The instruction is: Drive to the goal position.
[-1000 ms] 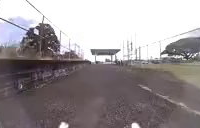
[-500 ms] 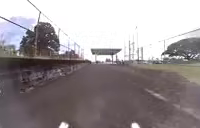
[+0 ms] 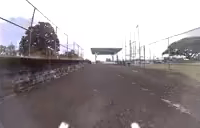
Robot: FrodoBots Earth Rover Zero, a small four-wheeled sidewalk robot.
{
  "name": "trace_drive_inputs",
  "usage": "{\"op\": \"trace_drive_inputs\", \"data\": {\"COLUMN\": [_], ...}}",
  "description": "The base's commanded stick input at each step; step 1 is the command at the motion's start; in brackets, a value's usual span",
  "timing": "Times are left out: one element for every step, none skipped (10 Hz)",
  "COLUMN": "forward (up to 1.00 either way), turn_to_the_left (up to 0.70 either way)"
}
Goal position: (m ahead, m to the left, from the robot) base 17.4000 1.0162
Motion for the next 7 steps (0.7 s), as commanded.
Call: {"op": "trace_drive_inputs", "data": {"forward": [1.0,1.0,1.0,1.0,1.0,1.0,1.0], "turn_to_the_left": [0.0,0.0,0.0,0.0,0.0,0.0,0.0]}}
